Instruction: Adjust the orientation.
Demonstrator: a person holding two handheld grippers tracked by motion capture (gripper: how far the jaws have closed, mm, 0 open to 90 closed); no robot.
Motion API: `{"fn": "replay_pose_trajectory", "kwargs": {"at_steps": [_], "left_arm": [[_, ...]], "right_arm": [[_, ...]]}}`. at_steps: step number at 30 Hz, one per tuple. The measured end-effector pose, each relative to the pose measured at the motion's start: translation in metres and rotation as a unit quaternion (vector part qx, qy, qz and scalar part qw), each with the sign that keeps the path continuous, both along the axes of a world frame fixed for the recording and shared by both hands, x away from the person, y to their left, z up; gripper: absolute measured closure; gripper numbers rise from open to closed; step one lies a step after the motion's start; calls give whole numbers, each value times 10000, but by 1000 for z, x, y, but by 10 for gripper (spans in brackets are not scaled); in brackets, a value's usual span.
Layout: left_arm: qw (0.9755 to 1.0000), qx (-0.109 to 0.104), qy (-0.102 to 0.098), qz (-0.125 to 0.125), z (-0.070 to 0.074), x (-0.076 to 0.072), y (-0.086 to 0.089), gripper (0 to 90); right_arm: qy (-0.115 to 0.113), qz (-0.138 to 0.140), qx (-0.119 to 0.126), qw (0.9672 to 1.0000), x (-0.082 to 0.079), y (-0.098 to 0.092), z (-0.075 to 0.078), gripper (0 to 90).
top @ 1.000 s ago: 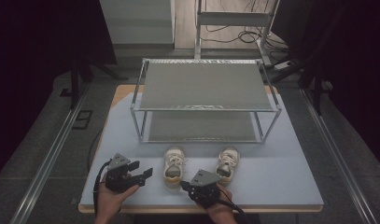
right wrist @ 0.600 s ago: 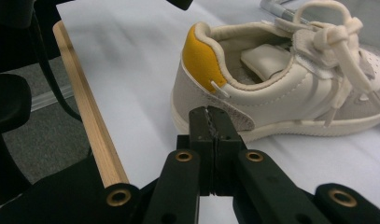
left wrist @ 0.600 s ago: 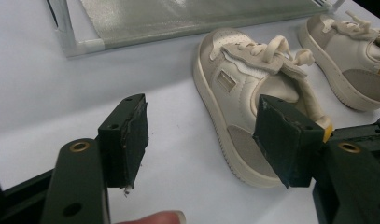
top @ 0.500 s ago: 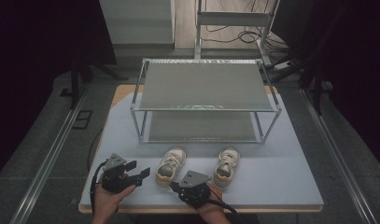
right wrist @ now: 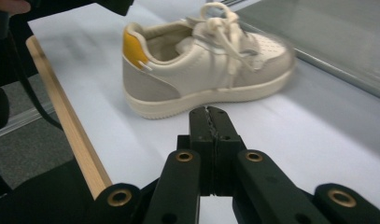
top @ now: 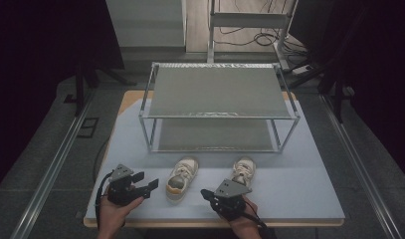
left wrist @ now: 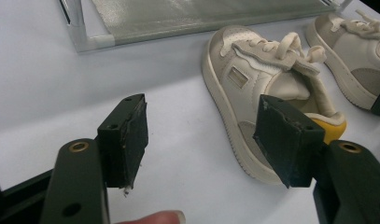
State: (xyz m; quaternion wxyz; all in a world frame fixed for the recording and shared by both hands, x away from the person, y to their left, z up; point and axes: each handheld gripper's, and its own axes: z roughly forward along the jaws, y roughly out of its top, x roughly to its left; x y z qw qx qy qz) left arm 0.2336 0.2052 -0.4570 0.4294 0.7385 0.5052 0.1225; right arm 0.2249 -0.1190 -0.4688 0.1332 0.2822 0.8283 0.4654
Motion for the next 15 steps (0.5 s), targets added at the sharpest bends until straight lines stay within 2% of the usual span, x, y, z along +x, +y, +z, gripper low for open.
{"fn": "replay_pose_trajectory", "kwargs": {"at_steps": [7, 12, 15], "left_arm": [[10000, -10, -47, 0, 2, -1, -2, 345], [10000, -6, -84, 1, 4, 0, -2, 343], [9999, -38, -91, -22, 3, 1, -1, 343]], "right_arm": [[-37, -204, -42, 9998, -5, -21, 1, 895], [-38, -258, -77, 9996, -6, -27, 0, 895], [-61, -352, -16, 9994, -7, -31, 4, 895]]}}
